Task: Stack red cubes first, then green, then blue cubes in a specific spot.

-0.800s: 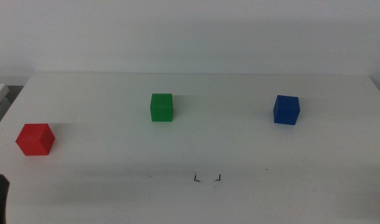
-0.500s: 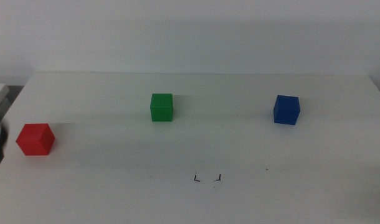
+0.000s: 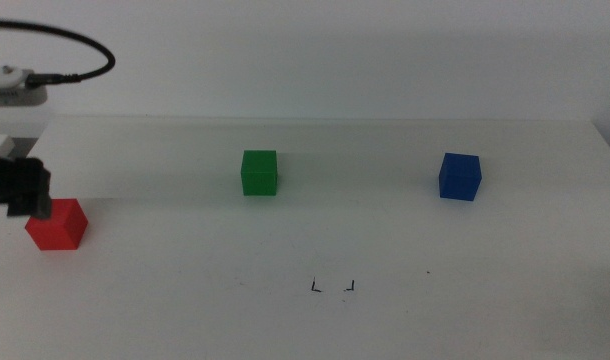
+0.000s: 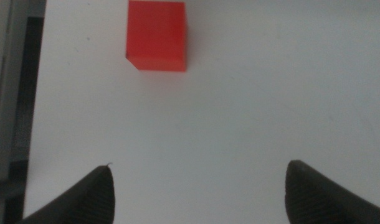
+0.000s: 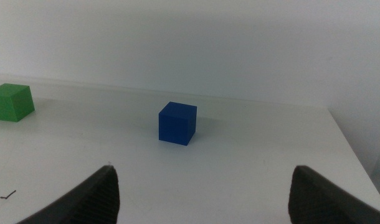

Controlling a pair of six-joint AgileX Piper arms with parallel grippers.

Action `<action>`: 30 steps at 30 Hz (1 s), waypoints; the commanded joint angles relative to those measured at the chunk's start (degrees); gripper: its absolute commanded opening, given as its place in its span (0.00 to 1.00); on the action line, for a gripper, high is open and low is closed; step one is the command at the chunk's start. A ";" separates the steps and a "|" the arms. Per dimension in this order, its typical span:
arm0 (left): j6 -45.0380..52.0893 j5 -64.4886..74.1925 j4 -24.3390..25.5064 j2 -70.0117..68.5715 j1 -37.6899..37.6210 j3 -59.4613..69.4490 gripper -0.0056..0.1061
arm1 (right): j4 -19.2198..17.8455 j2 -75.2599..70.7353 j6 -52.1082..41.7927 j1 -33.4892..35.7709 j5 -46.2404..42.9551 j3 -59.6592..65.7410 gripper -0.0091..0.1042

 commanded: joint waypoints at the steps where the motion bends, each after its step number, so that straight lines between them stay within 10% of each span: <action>1: 4.57 0.48 -1.53 5.15 2.37 -4.29 0.89 | -0.21 -0.26 -0.40 -0.43 -0.29 0.18 0.90; 30: 16.24 -8.81 -7.74 39.79 7.17 -20.24 0.87 | -0.21 -0.26 -0.40 -0.43 -0.29 0.18 0.90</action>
